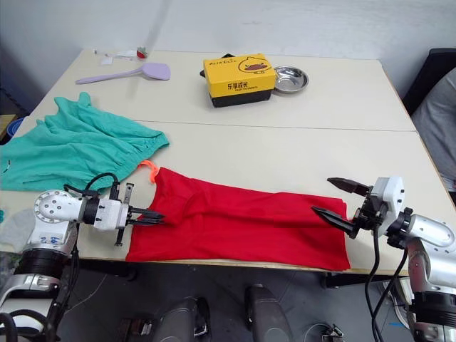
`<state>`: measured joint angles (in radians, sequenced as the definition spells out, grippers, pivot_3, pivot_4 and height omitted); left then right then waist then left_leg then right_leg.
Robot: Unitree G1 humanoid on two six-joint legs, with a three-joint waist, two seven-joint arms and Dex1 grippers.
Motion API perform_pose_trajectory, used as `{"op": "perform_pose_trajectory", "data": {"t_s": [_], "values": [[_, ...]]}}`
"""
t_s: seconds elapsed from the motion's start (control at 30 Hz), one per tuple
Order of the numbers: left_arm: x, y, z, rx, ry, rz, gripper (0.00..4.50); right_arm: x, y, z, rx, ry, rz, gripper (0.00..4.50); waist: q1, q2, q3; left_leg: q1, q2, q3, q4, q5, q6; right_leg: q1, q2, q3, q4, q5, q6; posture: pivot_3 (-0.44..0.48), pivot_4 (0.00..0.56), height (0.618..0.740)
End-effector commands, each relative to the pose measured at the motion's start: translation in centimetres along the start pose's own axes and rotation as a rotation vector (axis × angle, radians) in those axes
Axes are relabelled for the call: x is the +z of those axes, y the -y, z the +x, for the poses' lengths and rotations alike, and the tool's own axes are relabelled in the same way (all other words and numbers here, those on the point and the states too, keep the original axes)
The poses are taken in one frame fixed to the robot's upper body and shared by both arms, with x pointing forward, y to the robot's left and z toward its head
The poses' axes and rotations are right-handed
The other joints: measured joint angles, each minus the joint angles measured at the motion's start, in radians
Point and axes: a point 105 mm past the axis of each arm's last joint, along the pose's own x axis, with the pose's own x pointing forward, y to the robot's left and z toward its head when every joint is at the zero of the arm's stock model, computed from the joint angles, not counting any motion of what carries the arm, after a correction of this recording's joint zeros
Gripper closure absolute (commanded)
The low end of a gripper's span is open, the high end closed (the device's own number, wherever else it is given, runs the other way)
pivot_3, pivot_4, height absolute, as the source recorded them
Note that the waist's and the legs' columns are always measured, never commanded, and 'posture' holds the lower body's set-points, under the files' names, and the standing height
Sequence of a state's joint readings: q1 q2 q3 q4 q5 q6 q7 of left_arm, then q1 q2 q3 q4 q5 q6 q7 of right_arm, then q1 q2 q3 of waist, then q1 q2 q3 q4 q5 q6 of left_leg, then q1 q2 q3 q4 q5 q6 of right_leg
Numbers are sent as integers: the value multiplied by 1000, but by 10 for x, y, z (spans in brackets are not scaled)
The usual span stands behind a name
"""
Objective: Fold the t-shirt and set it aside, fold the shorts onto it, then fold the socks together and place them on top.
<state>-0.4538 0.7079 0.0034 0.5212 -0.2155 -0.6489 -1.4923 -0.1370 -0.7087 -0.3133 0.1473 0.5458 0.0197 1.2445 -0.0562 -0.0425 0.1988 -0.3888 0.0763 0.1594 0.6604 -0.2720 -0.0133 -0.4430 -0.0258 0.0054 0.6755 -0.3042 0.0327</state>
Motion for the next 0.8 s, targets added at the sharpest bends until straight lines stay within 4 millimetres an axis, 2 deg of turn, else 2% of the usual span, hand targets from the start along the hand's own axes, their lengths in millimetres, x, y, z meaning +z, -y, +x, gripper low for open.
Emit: {"op": "perform_pose_trajectory", "data": {"t_s": [0.03,0.07,0.1,0.13,0.33,0.47,0.53,0.7,0.8], "values": [[-1,2,-4,1,-12,-18,4480,4,0,-1,6,-4,-37,0,0,0,0,0,0,0,0,0,0,0,0,0,0,0,0,0,150,740],[-1,1,-5,10,-13,-32,4480,4,0,-2,6,-6,-37,0,0,0,0,0,0,0,0,0,0,0,0,0,0,0,0,0,150,740],[0,0,-6,19,-7,-36,4098,3,0,-2,6,-8,-37,0,0,0,0,0,0,0,0,0,0,0,0,0,0,0,0,0,150,740],[0,-2,-7,29,-5,-53,3935,3,0,-3,6,-10,-37,0,0,0,0,0,0,0,0,0,0,0,0,0,0,0,0,0,150,740],[11,-7,-23,61,36,-192,1989,2,-1,-7,6,-21,-32,0,0,0,0,0,1,0,0,0,0,0,0,0,0,0,0,0,150,740],[31,0,-41,-17,81,-404,698,5,-3,-15,16,-36,-17,0,-3,0,0,0,1,0,0,0,0,0,0,0,0,0,-1,0,150,740],[41,-6,-43,2,119,-453,94,10,-4,-16,24,-29,-3,0,-2,1,0,0,1,0,-1,-1,-1,0,0,0,0,0,-1,0,150,740],[61,-28,-27,104,247,-489,94,27,-12,-3,71,0,36,0,1,1,0,1,0,-1,-1,-1,0,1,0,0,-1,0,-1,0,150,740],[65,-26,-14,96,243,-454,94,34,-17,5,94,28,43,0,0,1,0,0,0,-1,-1,-1,0,1,0,0,-1,0,0,0,150,740]]}}
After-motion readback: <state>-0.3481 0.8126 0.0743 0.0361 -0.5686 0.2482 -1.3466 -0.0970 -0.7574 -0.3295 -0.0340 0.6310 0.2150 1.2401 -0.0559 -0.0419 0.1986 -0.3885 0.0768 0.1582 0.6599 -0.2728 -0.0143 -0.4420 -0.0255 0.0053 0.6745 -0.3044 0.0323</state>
